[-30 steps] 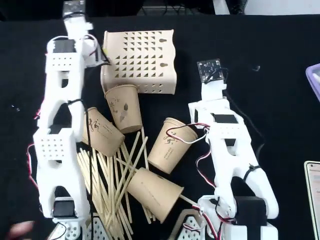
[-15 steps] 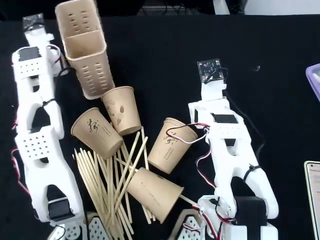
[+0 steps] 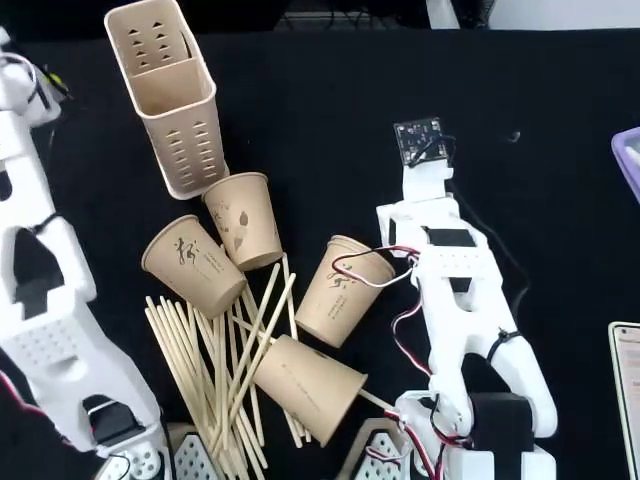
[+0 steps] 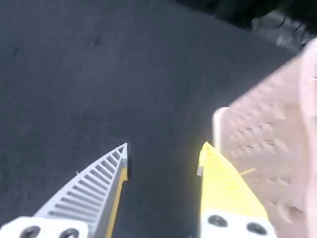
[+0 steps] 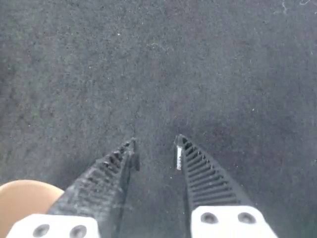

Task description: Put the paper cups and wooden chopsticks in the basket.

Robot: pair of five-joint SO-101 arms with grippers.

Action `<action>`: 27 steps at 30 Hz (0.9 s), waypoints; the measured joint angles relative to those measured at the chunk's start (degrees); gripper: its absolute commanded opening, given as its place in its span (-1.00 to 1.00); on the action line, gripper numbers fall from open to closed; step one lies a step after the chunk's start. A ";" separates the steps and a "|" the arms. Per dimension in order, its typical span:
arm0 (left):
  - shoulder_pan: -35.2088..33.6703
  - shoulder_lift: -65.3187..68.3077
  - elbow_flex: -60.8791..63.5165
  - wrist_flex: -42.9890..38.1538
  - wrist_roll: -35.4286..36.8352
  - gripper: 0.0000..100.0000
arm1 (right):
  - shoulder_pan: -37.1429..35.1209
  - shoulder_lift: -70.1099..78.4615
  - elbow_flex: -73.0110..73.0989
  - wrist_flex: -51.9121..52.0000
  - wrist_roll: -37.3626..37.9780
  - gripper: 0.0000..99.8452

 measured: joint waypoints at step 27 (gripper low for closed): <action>20.13 -6.42 7.82 12.04 16.97 -0.95 | 0.00 0.00 0.00 0.00 0.00 -0.73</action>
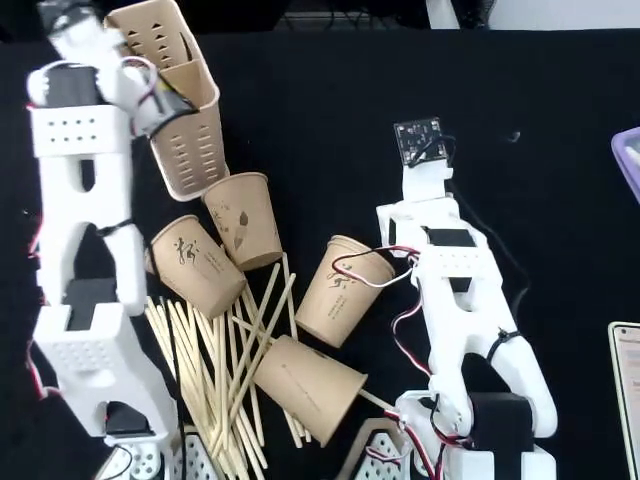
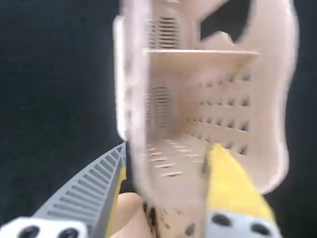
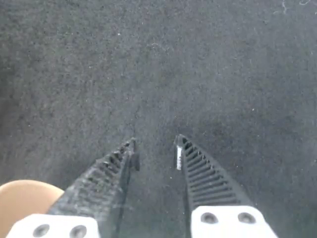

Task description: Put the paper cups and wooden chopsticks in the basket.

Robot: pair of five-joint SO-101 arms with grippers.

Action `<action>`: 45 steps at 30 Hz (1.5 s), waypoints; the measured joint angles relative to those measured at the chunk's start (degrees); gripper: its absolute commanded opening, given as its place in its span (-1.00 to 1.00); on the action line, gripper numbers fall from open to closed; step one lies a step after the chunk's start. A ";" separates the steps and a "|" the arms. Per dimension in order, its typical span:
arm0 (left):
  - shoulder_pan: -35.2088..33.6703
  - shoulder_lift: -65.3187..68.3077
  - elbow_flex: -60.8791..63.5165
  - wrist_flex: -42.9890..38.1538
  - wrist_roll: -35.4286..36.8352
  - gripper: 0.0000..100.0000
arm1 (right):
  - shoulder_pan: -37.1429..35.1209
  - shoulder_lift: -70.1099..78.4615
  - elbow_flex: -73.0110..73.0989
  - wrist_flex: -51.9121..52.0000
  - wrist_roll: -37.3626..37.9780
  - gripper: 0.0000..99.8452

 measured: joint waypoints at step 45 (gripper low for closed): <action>1.05 3.43 -3.08 4.13 -17.05 -0.94 | 0.00 0.00 0.09 0.00 0.00 -0.73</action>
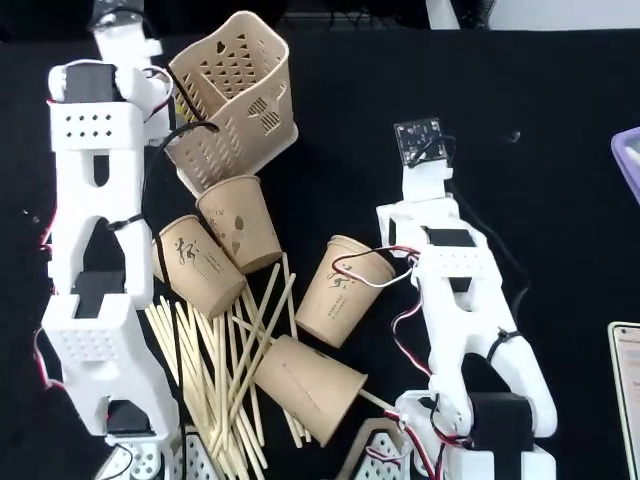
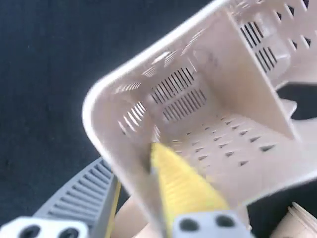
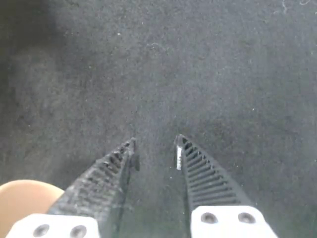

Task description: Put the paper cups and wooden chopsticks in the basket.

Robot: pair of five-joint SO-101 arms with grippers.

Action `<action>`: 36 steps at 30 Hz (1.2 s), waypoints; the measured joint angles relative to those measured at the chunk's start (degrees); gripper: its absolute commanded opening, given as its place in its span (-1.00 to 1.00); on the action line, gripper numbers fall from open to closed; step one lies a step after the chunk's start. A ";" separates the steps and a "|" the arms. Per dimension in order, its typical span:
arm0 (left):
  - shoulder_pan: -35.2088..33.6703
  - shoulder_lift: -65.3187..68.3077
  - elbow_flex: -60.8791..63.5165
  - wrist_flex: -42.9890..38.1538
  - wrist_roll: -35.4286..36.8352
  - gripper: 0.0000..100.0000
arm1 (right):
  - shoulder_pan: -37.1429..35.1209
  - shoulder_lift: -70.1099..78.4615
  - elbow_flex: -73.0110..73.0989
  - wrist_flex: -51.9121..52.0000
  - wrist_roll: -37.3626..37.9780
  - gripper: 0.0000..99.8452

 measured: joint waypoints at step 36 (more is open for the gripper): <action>-5.80 -3.34 -27.16 7.21 -7.12 -0.51 | -9.76 -16.62 -30.42 57.85 8.18 -0.57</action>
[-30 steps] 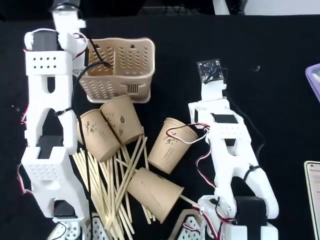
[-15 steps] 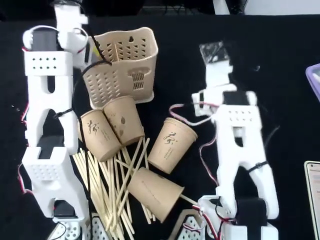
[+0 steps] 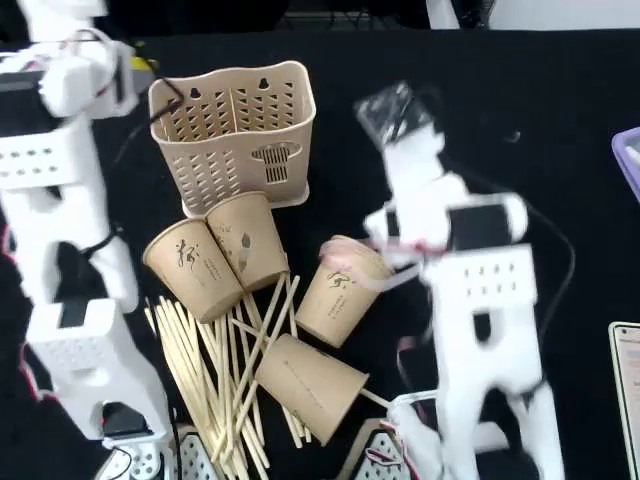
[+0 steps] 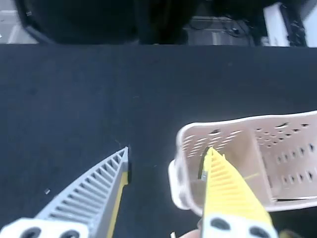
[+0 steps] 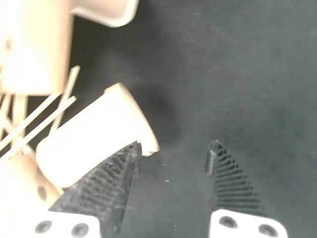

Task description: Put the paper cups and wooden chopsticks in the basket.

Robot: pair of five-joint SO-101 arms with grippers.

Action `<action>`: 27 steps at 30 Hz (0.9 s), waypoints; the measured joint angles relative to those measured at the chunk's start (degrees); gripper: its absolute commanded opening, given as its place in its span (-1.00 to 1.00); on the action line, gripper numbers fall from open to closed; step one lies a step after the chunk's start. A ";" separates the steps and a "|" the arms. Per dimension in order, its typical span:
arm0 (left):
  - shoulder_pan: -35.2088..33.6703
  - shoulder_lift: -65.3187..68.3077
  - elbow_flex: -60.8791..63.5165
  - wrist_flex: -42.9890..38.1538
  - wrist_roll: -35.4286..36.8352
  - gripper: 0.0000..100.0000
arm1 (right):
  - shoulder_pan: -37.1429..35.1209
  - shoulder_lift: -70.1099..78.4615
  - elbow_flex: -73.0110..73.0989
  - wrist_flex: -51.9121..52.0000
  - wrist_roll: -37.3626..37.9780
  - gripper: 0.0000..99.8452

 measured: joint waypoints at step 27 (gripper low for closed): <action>-11.78 -55.03 112.70 -33.14 0.18 -0.51 | -9.58 -5.10 20.66 -11.69 7.47 -0.44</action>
